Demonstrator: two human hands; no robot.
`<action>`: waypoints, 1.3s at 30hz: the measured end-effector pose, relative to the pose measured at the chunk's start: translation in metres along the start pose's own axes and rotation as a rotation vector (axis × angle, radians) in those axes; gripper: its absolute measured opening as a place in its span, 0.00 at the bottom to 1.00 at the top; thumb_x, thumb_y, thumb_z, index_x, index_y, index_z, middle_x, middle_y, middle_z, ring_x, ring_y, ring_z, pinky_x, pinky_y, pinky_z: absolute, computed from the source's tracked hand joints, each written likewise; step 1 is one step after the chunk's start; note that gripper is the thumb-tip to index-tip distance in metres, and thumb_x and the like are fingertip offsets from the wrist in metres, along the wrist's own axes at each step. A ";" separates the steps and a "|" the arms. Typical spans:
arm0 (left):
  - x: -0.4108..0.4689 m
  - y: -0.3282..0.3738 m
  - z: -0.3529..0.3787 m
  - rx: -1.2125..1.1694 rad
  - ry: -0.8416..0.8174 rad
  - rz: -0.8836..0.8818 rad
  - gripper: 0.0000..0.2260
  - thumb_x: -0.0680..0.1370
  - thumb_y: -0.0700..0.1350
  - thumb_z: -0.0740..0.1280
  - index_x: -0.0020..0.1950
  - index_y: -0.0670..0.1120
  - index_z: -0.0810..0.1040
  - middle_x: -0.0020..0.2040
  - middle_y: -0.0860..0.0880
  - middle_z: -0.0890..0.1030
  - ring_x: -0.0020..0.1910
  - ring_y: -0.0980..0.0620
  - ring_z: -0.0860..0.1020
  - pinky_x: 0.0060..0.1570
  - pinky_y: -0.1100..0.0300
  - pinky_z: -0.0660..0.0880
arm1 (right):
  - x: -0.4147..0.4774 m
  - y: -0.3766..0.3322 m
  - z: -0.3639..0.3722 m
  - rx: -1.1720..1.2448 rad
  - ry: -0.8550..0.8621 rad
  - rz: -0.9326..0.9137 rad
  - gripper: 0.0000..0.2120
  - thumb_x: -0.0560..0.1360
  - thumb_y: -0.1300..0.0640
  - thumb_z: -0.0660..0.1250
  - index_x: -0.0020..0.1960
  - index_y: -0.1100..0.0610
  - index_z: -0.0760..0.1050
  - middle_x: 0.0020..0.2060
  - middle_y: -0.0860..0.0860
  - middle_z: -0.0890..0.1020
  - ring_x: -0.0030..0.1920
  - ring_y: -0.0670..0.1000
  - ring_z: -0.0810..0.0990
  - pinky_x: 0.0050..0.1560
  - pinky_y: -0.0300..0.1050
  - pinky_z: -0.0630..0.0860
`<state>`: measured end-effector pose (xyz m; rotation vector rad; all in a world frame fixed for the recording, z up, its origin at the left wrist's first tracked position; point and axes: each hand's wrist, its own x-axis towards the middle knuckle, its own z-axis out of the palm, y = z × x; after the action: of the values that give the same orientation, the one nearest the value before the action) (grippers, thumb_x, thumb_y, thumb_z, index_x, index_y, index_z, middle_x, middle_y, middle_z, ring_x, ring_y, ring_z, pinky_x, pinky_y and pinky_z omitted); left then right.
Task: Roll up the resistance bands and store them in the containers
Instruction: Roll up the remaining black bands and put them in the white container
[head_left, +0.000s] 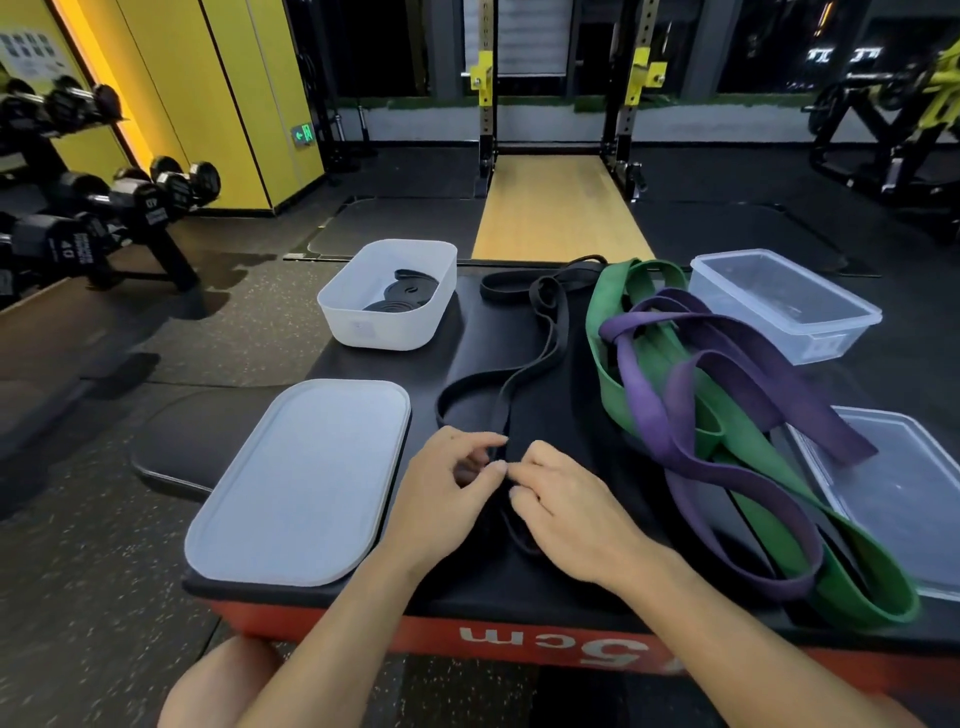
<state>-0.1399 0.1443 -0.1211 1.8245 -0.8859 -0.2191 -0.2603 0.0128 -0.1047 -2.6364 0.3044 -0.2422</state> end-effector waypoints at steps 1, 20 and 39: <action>0.000 -0.001 0.000 0.006 -0.032 0.002 0.10 0.80 0.44 0.73 0.58 0.56 0.86 0.49 0.58 0.77 0.51 0.58 0.80 0.54 0.66 0.77 | -0.002 0.004 -0.002 0.028 -0.021 -0.032 0.10 0.81 0.45 0.55 0.48 0.47 0.73 0.45 0.43 0.68 0.47 0.45 0.70 0.51 0.47 0.69; -0.008 -0.006 0.008 0.222 -0.063 0.106 0.09 0.81 0.51 0.70 0.61 0.58 0.83 0.66 0.68 0.68 0.71 0.68 0.69 0.63 0.73 0.65 | -0.002 0.049 0.001 0.168 0.228 -0.211 0.11 0.72 0.59 0.78 0.49 0.47 0.81 0.45 0.37 0.80 0.50 0.42 0.75 0.52 0.35 0.71; -0.007 -0.004 0.010 0.378 -0.134 0.119 0.04 0.81 0.56 0.69 0.52 0.59 0.82 0.64 0.69 0.69 0.62 0.65 0.73 0.54 0.70 0.69 | -0.004 0.055 0.009 0.145 0.167 -0.015 0.11 0.73 0.56 0.72 0.51 0.41 0.82 0.48 0.36 0.74 0.51 0.46 0.74 0.54 0.36 0.69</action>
<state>-0.1485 0.1423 -0.1310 2.1135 -1.1893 -0.1035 -0.2716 -0.0301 -0.1395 -2.4807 0.3104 -0.4727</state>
